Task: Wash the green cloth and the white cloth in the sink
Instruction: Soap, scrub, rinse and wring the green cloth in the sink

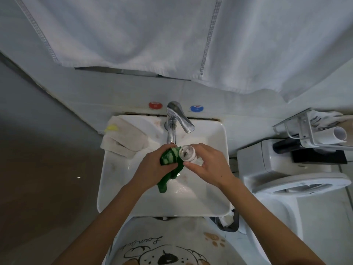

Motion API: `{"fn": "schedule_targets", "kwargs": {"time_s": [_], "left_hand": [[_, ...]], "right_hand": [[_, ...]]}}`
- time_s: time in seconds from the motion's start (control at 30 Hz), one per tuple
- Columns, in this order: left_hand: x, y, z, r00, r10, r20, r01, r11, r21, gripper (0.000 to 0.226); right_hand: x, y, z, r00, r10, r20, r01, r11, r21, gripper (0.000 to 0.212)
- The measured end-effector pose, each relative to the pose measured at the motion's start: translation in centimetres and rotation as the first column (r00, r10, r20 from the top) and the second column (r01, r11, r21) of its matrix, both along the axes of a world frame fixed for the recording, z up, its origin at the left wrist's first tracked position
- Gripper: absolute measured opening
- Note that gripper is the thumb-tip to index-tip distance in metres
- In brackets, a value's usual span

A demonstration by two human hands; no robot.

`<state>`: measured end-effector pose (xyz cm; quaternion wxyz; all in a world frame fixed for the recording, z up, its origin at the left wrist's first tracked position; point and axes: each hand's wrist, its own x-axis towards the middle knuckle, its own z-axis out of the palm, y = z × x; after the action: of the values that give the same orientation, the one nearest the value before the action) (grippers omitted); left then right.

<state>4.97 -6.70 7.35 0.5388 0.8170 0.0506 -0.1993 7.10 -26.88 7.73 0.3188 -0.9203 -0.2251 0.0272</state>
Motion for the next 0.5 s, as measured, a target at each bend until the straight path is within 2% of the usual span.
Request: {"fn": "schedule_targets", "kwargs": {"time_s": [0.13, 0.37, 0.5], "left_hand": [[0.0, 0.1, 0.2, 0.999, -0.032, 0.012, 0.032, 0.999, 0.017, 0.048], [0.3, 0.4, 0.0, 1.000, -0.030, 0.004, 0.030, 0.998, 0.048, 0.049], [0.4, 0.5, 0.0, 0.998, -0.059, 0.015, 0.058, 0.995, 0.077, 0.050]], "right_hand": [[0.8, 0.7, 1.6, 0.996, 0.054, -0.070, -0.066, 0.983, -0.171, 0.063], [1.8, 0.6, 3.3, 0.985, 0.154, -0.083, -0.173, 0.923, -0.344, 0.074], [2.1, 0.9, 4.3, 0.976, 0.187, -0.113, -0.217, 0.887, -0.408, 0.067]]}}
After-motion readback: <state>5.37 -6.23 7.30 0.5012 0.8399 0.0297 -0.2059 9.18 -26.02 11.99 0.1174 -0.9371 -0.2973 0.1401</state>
